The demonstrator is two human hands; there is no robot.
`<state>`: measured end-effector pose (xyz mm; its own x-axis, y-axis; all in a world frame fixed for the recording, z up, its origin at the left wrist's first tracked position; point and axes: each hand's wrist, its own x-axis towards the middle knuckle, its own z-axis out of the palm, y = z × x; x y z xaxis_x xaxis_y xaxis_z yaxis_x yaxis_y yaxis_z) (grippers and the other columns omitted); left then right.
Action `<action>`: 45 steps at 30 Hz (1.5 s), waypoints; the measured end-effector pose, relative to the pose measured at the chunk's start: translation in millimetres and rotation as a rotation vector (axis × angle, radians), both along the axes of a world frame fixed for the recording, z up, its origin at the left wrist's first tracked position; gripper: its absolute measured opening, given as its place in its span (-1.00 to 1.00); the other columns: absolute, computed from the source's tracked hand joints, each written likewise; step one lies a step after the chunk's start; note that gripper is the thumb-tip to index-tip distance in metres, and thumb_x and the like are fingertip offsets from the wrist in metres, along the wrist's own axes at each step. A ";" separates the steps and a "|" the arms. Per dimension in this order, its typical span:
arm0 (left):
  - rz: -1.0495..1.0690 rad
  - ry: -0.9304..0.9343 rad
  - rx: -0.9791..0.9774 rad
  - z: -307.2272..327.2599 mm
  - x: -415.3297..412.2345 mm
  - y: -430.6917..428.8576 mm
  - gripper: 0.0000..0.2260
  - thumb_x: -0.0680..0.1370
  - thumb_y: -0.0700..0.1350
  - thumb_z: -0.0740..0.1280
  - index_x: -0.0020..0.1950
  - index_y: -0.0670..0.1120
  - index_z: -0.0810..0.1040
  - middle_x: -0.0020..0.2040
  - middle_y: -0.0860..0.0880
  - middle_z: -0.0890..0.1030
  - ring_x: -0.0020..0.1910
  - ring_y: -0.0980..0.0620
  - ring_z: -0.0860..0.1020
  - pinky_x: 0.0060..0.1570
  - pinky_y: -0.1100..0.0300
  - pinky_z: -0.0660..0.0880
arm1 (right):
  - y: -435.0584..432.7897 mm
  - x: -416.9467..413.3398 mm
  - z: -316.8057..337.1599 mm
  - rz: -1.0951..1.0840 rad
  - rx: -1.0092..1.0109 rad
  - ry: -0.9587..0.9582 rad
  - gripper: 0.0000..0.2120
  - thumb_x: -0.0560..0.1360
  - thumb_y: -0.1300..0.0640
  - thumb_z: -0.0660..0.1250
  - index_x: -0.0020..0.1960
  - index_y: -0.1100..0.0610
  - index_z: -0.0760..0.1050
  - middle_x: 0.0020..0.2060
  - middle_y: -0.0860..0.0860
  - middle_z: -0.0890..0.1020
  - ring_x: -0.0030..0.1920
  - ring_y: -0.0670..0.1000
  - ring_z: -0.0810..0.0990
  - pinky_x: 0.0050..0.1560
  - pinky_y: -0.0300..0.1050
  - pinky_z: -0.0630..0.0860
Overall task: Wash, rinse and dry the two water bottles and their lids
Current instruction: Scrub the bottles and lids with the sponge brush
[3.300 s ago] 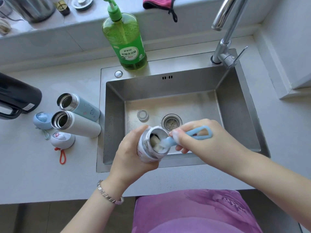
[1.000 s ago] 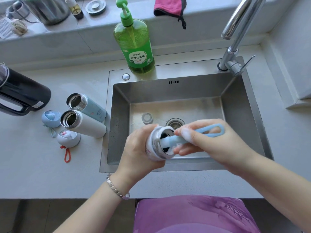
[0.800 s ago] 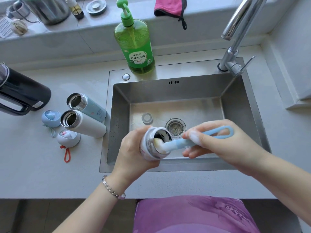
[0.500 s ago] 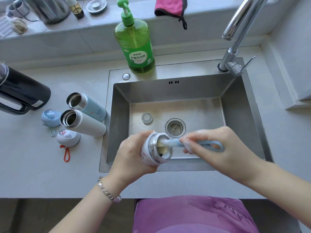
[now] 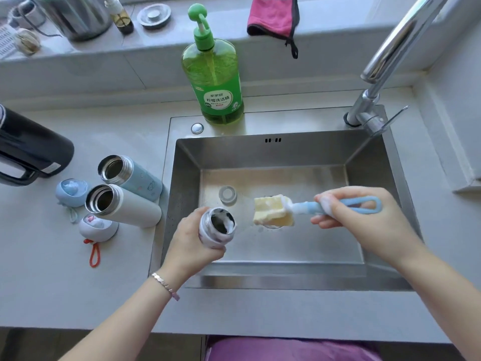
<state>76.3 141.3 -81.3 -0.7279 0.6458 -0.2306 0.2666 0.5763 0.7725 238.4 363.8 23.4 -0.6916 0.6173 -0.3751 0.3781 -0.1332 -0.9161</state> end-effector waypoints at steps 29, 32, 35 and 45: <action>-0.070 -0.224 -0.379 -157.6 -58.4 7.8 -0.46 0.35 -0.26 0.44 0.28 -0.10 0.37 0.16 -0.05 0.43 0.12 0.00 0.45 -0.16 0.43 0.24 | -41.2 -54.0 -107.5 -0.200 -0.103 -0.194 -0.72 0.59 0.25 0.12 -0.11 0.11 0.59 -0.18 -0.01 0.69 -0.17 -0.06 0.69 -0.06 -0.36 0.49; -0.099 -0.183 -0.421 -135.3 -50.1 2.8 -0.49 0.40 -0.26 0.37 0.32 -0.11 0.34 0.28 -0.11 0.40 0.21 -0.06 0.44 -0.05 0.37 0.26 | -41.6 -48.3 -90.3 -0.139 -0.101 -0.190 -0.72 0.59 0.28 0.11 -0.06 0.09 0.59 -0.23 0.02 0.71 -0.20 -0.07 0.69 -0.12 -0.46 0.47; -0.047 -0.156 -0.396 -91.1 -39.8 -3.7 -0.53 0.43 -0.21 0.34 0.33 -0.08 0.36 0.32 -0.07 0.38 0.25 -0.06 0.43 0.14 0.22 0.37 | -41.7 -41.8 -73.5 -0.127 -0.108 -0.173 -0.77 0.57 0.29 0.18 -0.05 0.09 0.59 -0.23 0.09 0.71 -0.22 -0.04 0.69 -0.16 -0.45 0.52; 0.323 0.876 -0.212 50.7 -70.0 -90.2 -0.65 0.40 -0.06 0.32 0.16 -0.12 0.50 0.12 -0.07 0.58 0.03 -0.07 0.37 0.06 0.02 0.42 | -39.9 -36.8 -26.0 0.189 -0.380 -0.311 -0.67 0.46 0.51 0.15 0.03 0.20 0.54 -0.32 0.08 0.65 -0.37 0.01 0.66 -0.39 -0.27 0.56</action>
